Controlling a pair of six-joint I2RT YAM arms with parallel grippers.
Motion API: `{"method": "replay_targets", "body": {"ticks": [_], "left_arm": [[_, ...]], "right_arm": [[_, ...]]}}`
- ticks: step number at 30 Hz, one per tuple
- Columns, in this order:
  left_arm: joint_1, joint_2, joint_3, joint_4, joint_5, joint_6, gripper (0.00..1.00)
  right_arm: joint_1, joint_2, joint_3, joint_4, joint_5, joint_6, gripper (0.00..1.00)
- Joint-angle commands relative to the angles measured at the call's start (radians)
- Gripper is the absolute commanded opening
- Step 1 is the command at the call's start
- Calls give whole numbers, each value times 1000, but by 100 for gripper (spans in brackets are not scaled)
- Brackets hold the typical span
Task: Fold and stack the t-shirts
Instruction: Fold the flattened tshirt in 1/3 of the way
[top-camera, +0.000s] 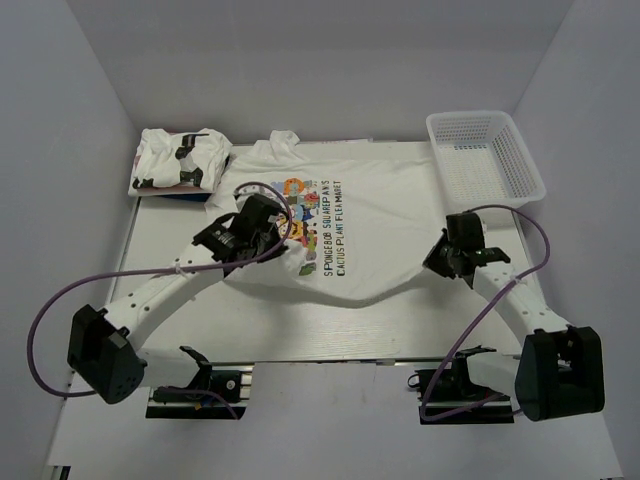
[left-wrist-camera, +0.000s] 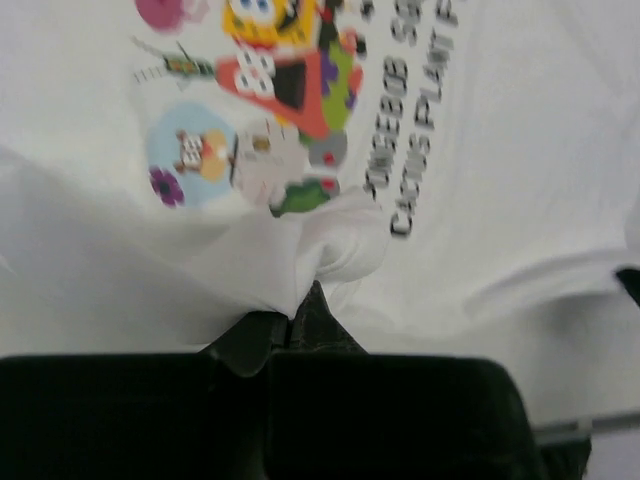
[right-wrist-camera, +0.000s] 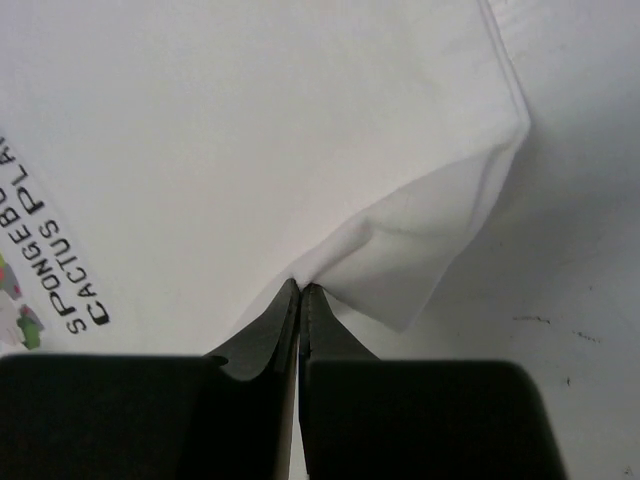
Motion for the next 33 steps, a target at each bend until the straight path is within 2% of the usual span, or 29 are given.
{"method": "replay_targets", "body": {"ticks": [1,4,11,15,16,17,18,19,21,22,23,25,28,31,33], "left_arm": [[65,83,106,12,-169,31,0],[129,160,166,21,-195,64,0],[247,313,272,168,-184,214,0],[301,428,339,248,-149,290,0],[310,454,357,260,-149,291,5],[310,480,374,274,-161,312,20],[326,505,417,283,-161,327,37],[342,551,440,283,-161,340,61],[365,593,514,260,-186,349,70],[375,629,541,214,-186,349,87],[375,645,566,190,-186,349,96],[387,645,597,157,-151,349,100],[387,596,516,177,-80,358,100],[387,510,358,220,9,349,100],[378,473,235,266,58,320,100]], "right_arm": [[5,57,97,52,10,-2,0],[5,107,152,70,22,8,0],[5,253,303,132,62,-17,0],[-1,405,448,69,122,-41,1],[2,425,461,64,152,-41,7],[2,475,491,63,157,-44,19],[5,488,523,58,165,-52,34],[5,499,536,63,171,-79,52],[14,520,577,70,153,-115,58],[19,516,585,75,133,-139,63],[23,511,588,73,136,-152,70],[46,468,571,98,127,-179,70],[86,393,449,168,67,-218,77],[123,376,395,168,44,-225,83],[141,400,372,179,50,-221,83]]}}
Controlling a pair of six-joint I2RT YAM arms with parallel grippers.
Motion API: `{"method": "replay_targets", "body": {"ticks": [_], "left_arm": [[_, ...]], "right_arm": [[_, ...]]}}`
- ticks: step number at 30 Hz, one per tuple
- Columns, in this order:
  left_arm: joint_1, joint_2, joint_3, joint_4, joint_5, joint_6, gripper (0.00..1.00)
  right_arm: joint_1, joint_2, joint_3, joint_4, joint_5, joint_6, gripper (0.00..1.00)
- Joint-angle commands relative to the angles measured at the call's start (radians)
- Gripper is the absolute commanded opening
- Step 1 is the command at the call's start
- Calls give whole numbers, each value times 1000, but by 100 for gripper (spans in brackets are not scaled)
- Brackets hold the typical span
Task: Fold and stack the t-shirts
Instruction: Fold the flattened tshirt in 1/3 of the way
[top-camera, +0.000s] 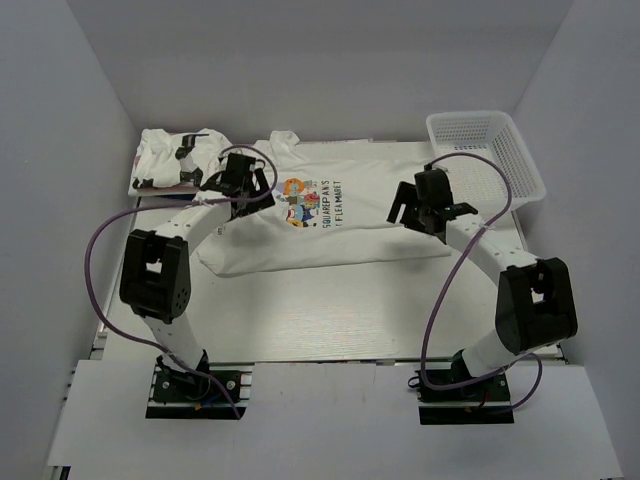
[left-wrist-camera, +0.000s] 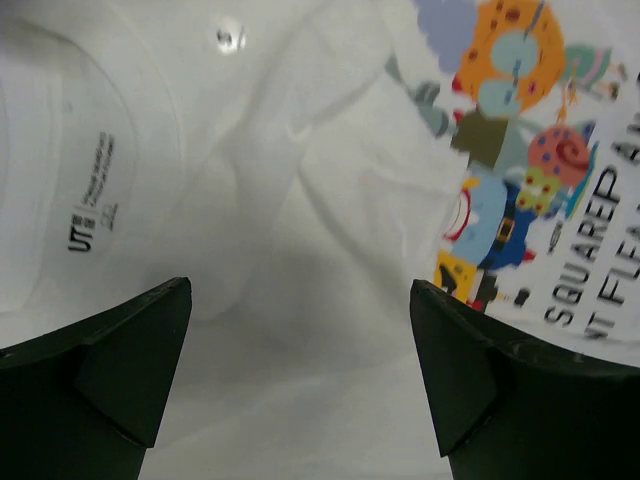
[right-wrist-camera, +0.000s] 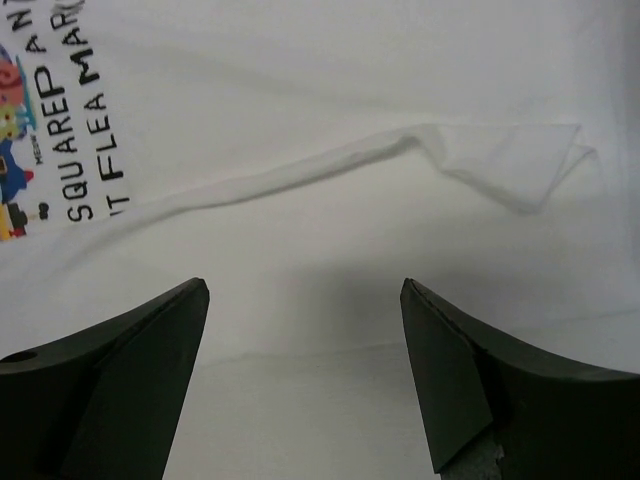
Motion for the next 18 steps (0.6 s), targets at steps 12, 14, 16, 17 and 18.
{"method": "replay_targets", "body": {"ticks": [12,14,16,17,18], "left_arm": [[-4,-68,-334,113,177,-51,100],[-4,-68,-349,104,149,-51,100],[-4,-68,-371,104,112,-60,100],[-4,-68,-371,104,101,-60,100],[-4,-68,-380,104,88,-60,100]], "right_arm": [[29,304,129,59,154,-25,87],[14,365,192,59,188,-13,87],[-1,390,241,79,223,6,87],[-9,399,244,117,264,21,87],[-12,401,242,187,298,-2,87]]}}
